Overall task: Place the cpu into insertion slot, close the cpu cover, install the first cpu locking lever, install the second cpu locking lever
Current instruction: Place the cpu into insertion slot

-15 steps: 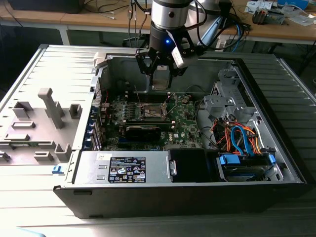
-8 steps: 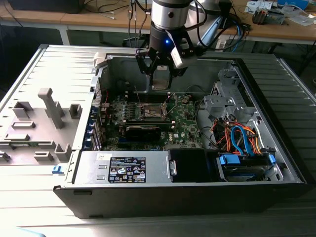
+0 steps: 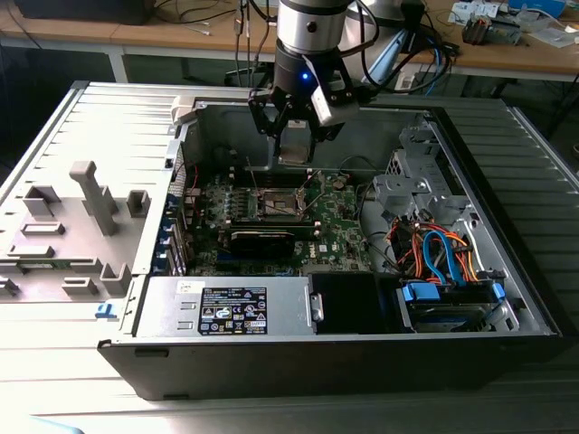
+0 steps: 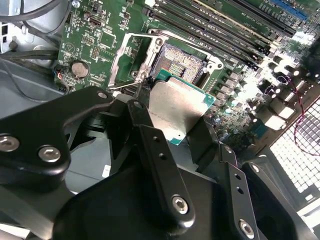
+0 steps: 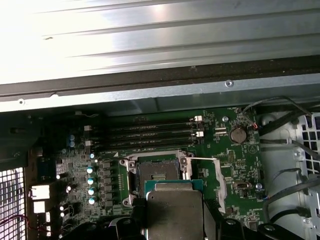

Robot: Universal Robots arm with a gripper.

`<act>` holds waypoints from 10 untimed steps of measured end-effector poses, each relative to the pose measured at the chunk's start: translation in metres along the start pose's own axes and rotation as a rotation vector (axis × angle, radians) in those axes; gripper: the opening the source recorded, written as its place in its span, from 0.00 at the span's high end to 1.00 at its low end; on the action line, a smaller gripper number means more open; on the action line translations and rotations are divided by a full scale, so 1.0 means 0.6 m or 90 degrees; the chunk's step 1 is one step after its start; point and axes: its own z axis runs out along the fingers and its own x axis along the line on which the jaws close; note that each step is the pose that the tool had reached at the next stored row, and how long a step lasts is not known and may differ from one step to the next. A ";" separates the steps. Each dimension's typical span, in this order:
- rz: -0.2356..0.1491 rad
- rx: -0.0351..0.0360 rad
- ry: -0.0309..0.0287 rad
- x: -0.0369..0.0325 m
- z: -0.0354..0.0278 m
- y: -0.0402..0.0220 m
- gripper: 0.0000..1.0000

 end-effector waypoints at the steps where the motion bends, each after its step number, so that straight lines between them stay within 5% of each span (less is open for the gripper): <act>1: 0.002 0.0000 -0.0001 0.000 0.000 0.000 0.45; 10: 0.017 -0.0004 -0.0008 0.000 0.000 0.000 0.45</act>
